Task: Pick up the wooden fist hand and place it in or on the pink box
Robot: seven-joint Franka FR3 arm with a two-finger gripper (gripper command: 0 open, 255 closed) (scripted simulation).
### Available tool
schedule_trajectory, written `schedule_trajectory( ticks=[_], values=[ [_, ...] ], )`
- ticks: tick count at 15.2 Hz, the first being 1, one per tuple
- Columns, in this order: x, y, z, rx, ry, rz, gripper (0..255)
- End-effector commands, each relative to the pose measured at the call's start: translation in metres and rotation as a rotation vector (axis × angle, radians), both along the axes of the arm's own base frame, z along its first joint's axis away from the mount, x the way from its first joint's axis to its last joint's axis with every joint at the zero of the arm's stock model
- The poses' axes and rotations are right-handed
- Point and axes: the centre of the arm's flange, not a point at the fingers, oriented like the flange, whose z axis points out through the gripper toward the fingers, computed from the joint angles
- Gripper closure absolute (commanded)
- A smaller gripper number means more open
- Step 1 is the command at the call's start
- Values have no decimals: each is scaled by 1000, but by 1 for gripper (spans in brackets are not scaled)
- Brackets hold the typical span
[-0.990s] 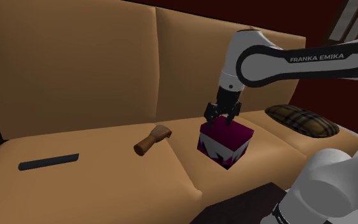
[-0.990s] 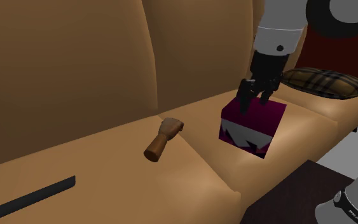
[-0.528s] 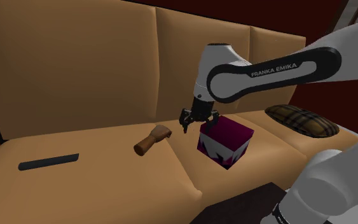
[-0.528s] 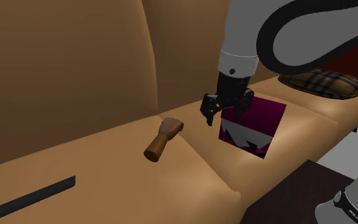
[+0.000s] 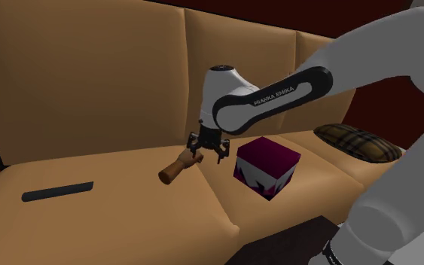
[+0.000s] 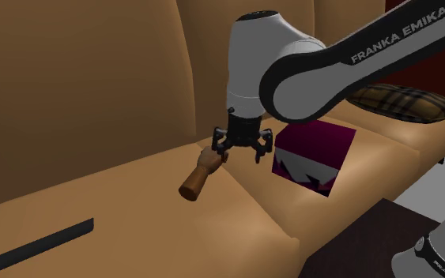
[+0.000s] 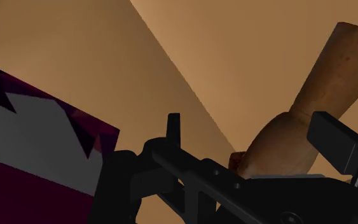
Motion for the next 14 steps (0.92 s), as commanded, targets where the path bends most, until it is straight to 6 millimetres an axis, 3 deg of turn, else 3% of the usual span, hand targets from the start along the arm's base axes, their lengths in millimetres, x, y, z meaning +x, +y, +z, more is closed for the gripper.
schedule_trajectory(
  ticks=[1, 10, 14],
  values=[
    [20, 10, -13, -1, -14, -85, 0],
    [123, 24, -66, -14, -66, -433, 0],
    [129, 22, -83, -15, -68, -445, 0]
  ],
)
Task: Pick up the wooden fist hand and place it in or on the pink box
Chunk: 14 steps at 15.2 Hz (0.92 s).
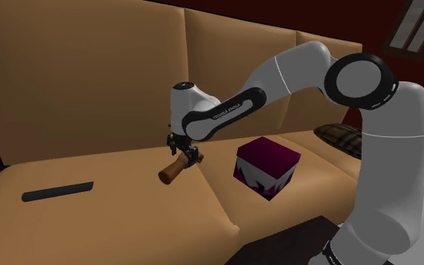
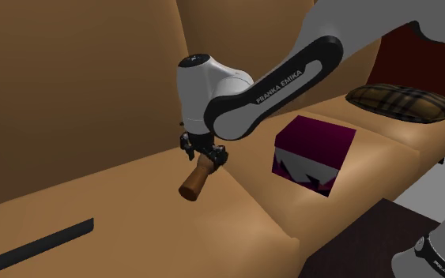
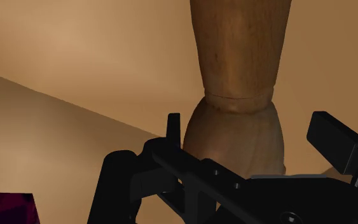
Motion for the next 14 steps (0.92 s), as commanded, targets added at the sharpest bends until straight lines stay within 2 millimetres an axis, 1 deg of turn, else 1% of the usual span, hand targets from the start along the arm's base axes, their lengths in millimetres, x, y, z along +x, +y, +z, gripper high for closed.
schedule_trajectory(
  ticks=[1, 4, 12, 13, 14],
  values=[
    [2, -3, -10, 0, -1, -4, 0],
    [4, -5, -29, 0, -1, -4, 0],
    [4, -5, -29, 0, -1, -4, 0],
    [4, -5, -29, 0, -1, -4, 255],
    [4, -5, -29, 0, -1, -4, 255]
  ],
)
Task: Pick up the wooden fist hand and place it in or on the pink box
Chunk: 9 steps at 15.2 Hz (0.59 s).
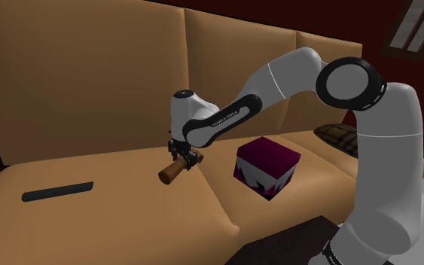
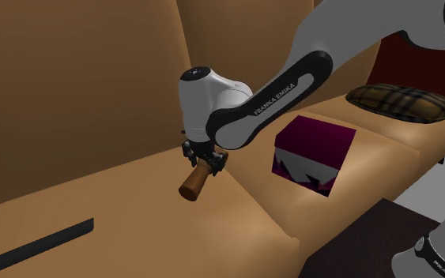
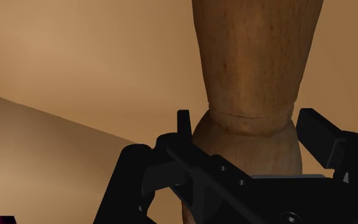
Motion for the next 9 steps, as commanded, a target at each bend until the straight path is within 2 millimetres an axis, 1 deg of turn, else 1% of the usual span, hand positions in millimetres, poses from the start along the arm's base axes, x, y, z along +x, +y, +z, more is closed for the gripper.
schedule_trajectory(
  ticks=[1, 8, 9],
  values=[
    [0, 0, 0, 0, 0, 0, 255],
    [0, 0, 0, 0, 0, 0, 255],
    [0, 0, 5, 0, 0, 0, 255]
  ],
)
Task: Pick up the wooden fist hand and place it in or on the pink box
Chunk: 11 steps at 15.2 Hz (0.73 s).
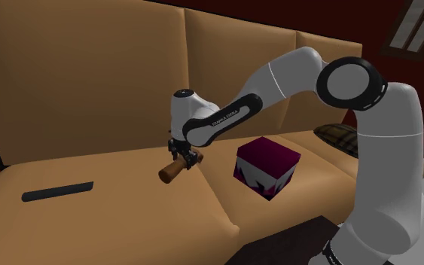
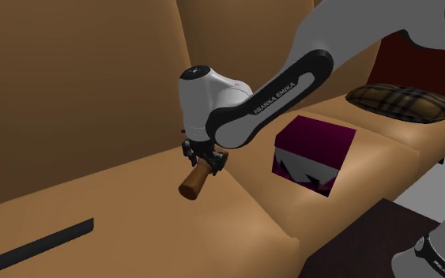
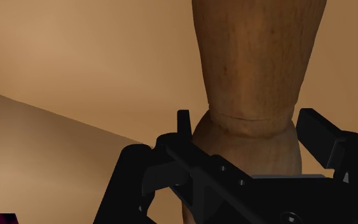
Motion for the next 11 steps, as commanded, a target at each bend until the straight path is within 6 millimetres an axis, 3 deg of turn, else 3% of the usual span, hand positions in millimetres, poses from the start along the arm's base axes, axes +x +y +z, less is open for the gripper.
schedule_trajectory(
  ticks=[1, 11],
  values=[
    [0, 0, 8, 0, -1, 0, 255],
    [0, 0, 61, 0, -1, 0, 255]
  ],
)
